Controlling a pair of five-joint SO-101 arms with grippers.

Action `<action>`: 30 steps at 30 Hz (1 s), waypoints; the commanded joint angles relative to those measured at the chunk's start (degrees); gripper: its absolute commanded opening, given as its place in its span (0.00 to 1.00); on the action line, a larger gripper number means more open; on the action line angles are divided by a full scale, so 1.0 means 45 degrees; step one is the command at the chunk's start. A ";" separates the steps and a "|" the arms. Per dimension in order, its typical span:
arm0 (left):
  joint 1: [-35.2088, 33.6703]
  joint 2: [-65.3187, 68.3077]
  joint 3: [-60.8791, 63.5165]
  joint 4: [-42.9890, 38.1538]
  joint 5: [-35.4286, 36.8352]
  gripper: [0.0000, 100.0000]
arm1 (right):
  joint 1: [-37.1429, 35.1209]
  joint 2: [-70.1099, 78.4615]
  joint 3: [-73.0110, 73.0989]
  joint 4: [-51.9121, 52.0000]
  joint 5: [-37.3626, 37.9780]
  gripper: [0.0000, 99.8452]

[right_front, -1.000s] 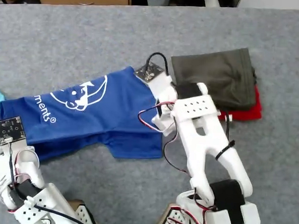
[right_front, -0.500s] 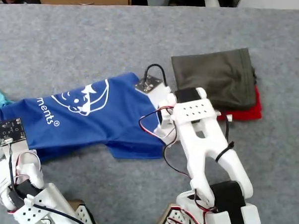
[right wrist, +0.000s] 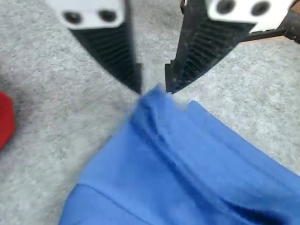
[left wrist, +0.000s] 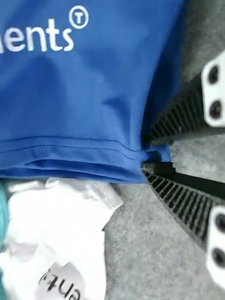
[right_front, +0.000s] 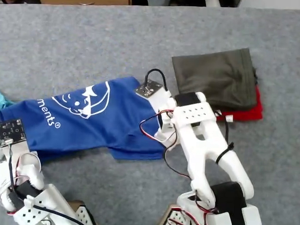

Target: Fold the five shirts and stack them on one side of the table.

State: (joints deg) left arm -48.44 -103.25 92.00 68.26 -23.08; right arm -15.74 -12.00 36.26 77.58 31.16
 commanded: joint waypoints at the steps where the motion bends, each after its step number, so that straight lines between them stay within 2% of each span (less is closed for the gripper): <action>1: -0.0166 -0.0020 -0.1807 0.1016 -0.0606 0.16 | 0.0098 -0.0459 -0.0596 0.0723 0.0274 0.18; 5: -0.1084 0.0000 -0.3175 0.1114 -0.1211 0.18 | 0.0117 -0.0459 -0.1924 0.2286 0.1465 0.18; 8: -0.2022 0.0020 -0.4073 0.0977 -0.1758 0.19 | 0.0215 -0.0459 -0.3136 0.2872 0.1543 0.18; 10: -0.2510 0.0234 -0.4894 0.1055 -0.2110 0.18 | 0.0195 -0.0381 -0.3976 0.3145 0.1543 0.13; 12: -0.2628 0.0977 -0.6007 0.1074 -0.2188 0.14 | 0.0137 -0.0342 -0.4816 0.3165 0.1368 0.02; 14: -0.2549 0.2364 -0.7473 0.1074 -0.2012 0.06 | 0.0117 -0.0342 -0.5480 0.2911 0.0742 0.03; 15: -0.2354 0.3282 -0.8176 0.1074 -0.1661 0.03 | 0.0117 -0.0342 -0.5734 0.2774 0.0410 0.04; 18: -0.1182 0.6388 -1.0188 0.1055 0.0078 0.04 | -0.0078 -0.0049 -0.6300 0.1934 -0.0215 0.01; 24: 0.2589 1.2855 -1.2630 0.0469 0.2305 0.03 | -0.1250 0.2901 -0.8254 0.0879 -0.1680 0.01; 27: 0.2569 1.5336 -1.2904 -0.1621 0.2755 0.03 | -0.1524 0.5128 -1.0383 0.0547 -0.2247 0.01; 30: 0.1553 1.6645 -1.3607 -0.2813 0.2637 0.03 | -0.1543 0.7258 -1.3021 0.1211 -0.2794 0.01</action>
State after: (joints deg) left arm -38.59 -34.07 36.53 61.23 -11.74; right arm -21.98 14.11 -10.07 81.36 20.97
